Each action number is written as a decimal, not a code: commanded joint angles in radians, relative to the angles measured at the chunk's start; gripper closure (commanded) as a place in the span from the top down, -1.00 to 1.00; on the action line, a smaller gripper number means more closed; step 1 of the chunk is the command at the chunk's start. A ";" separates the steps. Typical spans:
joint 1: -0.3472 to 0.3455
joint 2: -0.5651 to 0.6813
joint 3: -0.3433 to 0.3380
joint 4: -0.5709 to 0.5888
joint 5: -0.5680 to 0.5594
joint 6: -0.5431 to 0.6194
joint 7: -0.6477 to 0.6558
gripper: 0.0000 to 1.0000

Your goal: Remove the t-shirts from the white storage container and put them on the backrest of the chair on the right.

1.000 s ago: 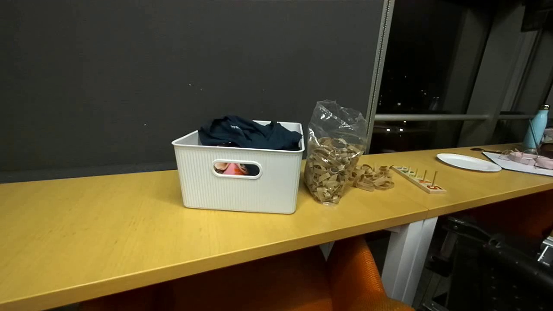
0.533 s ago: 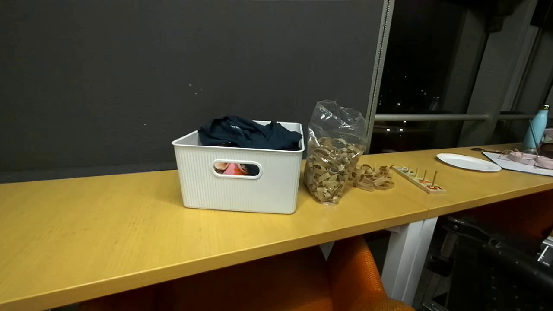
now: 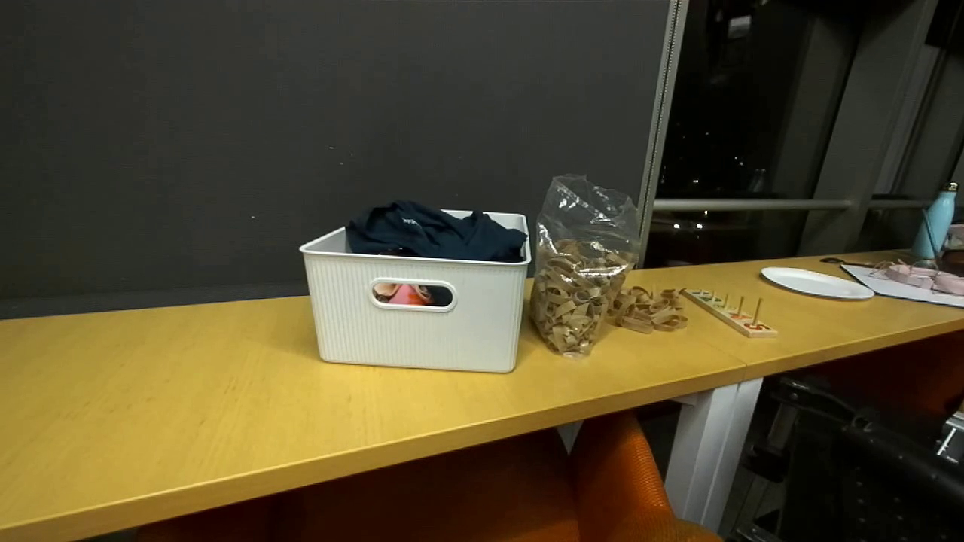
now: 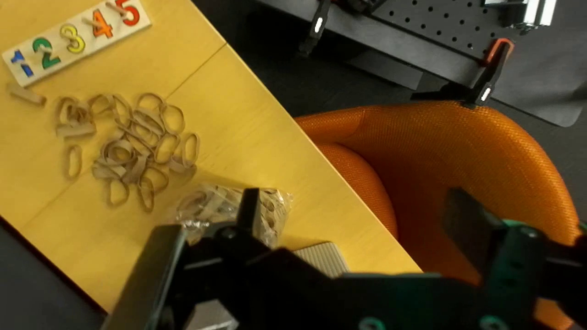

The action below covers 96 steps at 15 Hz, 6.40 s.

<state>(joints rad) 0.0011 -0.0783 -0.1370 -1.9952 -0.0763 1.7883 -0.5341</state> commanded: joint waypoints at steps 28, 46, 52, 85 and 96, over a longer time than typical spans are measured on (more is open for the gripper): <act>-0.134 0.736 0.195 0.636 0.172 0.293 -0.390 1.00; -0.083 1.153 0.209 1.145 0.121 0.258 -0.314 -0.28; -0.083 1.086 0.206 1.127 0.126 0.238 -0.226 -1.00; 0.087 0.407 0.365 0.387 0.274 -0.124 -0.507 -0.94; 0.240 0.480 0.420 0.525 0.187 -0.226 -0.522 -0.94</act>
<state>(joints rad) 0.2062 0.3562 0.2651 -1.5585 0.1530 1.6086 -1.0683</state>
